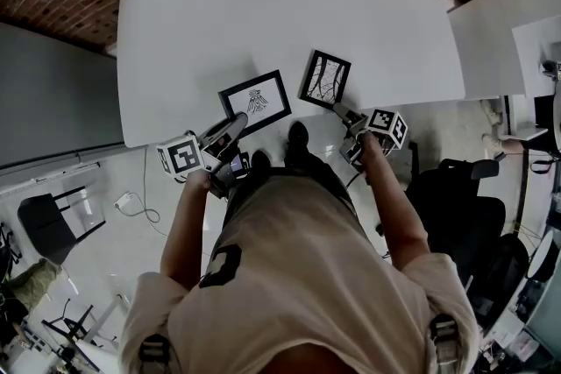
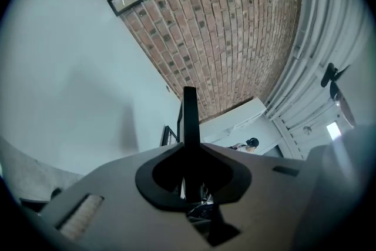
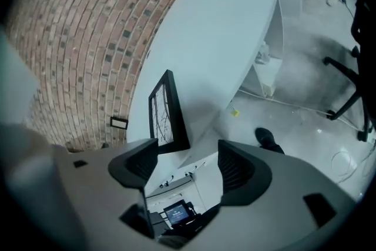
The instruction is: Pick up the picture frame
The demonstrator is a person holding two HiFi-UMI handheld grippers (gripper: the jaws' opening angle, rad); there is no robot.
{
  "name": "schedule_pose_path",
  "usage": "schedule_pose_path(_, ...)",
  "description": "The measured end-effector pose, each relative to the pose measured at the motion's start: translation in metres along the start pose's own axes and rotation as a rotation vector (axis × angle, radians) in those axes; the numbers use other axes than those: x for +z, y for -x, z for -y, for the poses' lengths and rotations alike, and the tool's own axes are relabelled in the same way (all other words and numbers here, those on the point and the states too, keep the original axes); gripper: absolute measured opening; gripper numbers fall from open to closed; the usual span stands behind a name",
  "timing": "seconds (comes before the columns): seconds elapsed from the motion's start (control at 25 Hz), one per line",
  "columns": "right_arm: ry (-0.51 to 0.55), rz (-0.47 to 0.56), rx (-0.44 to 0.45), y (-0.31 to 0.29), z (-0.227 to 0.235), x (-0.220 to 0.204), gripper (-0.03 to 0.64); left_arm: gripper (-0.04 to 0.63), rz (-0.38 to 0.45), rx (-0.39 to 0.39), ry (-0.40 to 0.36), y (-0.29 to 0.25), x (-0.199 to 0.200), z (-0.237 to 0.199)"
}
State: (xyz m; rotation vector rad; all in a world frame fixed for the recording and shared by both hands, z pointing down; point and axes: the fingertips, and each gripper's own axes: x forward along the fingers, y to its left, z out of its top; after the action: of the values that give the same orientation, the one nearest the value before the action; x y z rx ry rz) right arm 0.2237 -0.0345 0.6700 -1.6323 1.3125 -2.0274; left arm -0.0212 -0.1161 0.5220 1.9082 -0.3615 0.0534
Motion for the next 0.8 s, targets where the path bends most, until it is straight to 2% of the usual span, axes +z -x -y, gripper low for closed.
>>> schedule_pose_path(0.28, -0.104, 0.015, 0.071, -0.025, -0.005, 0.008, 0.279, 0.038, 0.004, 0.025, 0.009, 0.005, 0.001, -0.004)
schedule_pose_path(0.56, -0.087, -0.002, 0.066, -0.039, 0.001, 0.004, 0.279, 0.038, -0.003, 0.042, 0.022, 0.006, 0.000, -0.008)
schedule_pose_path(0.8, -0.066, -0.006, 0.119, -0.044, 0.004, 0.001, 0.278, 0.038, -0.021, 0.047, 0.026, 0.003, 0.001, -0.014)
